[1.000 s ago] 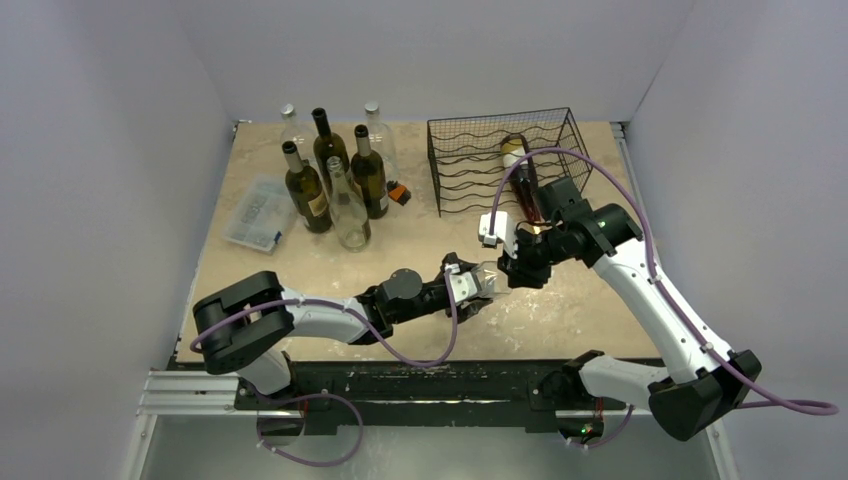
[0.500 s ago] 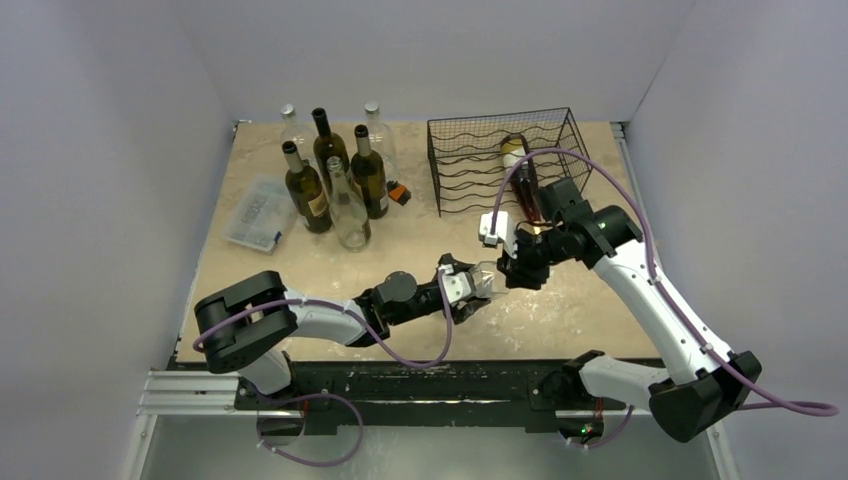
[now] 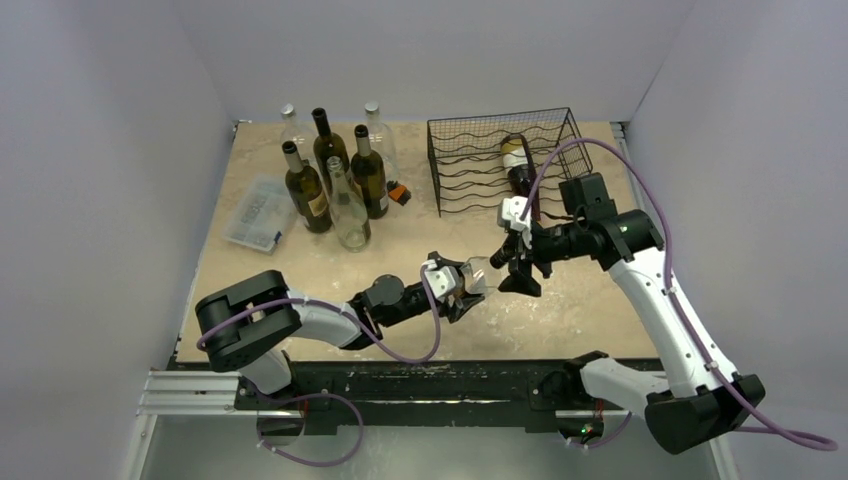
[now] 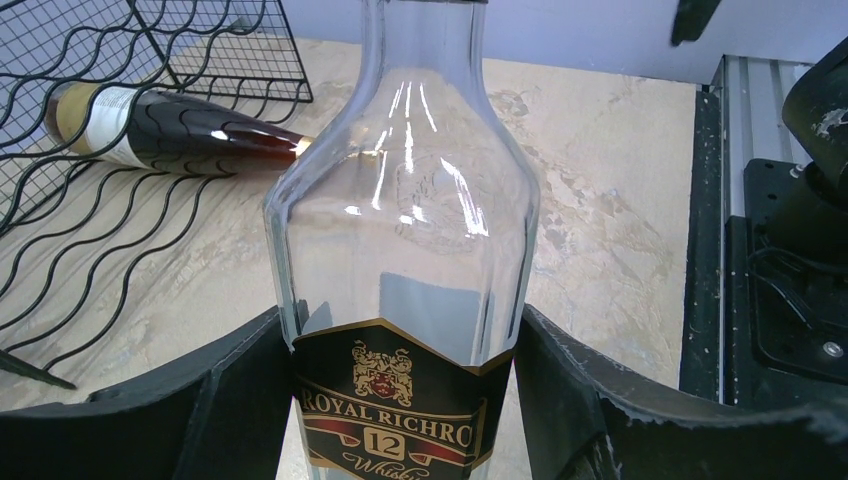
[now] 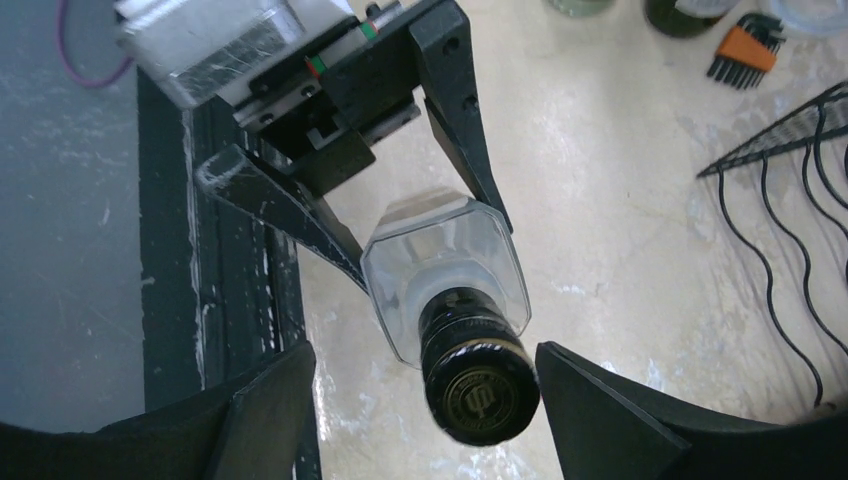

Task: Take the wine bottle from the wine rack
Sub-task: Pick up the wine bottle from the wine rack, then place the wine bottle at the center of the board.

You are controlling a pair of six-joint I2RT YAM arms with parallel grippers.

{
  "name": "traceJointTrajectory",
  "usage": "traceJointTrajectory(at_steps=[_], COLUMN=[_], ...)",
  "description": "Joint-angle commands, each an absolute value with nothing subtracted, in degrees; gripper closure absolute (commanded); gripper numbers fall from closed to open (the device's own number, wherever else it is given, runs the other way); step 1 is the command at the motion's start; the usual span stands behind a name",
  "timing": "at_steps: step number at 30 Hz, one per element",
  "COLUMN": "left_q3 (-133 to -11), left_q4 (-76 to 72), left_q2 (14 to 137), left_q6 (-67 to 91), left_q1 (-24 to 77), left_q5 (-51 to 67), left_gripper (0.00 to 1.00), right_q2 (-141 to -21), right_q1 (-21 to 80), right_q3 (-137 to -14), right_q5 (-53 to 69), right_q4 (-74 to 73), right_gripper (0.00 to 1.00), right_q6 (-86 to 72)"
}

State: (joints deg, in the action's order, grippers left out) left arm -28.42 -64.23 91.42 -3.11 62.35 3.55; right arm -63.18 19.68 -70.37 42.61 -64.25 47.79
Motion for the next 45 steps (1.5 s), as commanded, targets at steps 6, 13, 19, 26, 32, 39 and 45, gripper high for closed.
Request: traceJointTrajectory(at_steps=[6,13,19,26,32,39,45], left_q3=[-24.7,-22.0,-19.6,-17.6,-15.9,-13.7,-12.6], left_q4=[-70.3,-72.4,-75.0,-77.3,-78.6,-81.4,-81.6], left_q2=[92.1,91.8,91.9,92.8,92.6,93.1,91.7], left_q6=[0.7,1.4,2.4,4.2,6.1,7.7,9.0], left_q1=[62.0,62.0,62.0,62.0,62.0,62.0,62.0], left_q5=[2.7,1.3,0.7,0.2,0.2,-1.7,-1.6], left_gripper=[1.0,1.0,1.0,1.0,0.81,0.6,0.42], right_q2=[-58.5,-54.6,-51.3,-47.6,-50.0,-50.6,-50.0], right_q1=[14.1,8.5,3.3,-1.9,-4.4,-4.6,-4.6], right_q3=[-70.1,-65.3,-59.7,-51.9,-49.5,-48.6,-48.1], right_q5=[57.1,62.2,66.6,69.4,70.0,68.9,68.0], right_q4=[-63.0,-57.7,-49.5,-37.4,-34.3,-34.1,-34.0], right_gripper=[0.12,0.09,0.03,0.01,0.01,0.01,0.01], right_q6=[49.8,47.3,41.6,32.3,30.8,31.2,31.3])
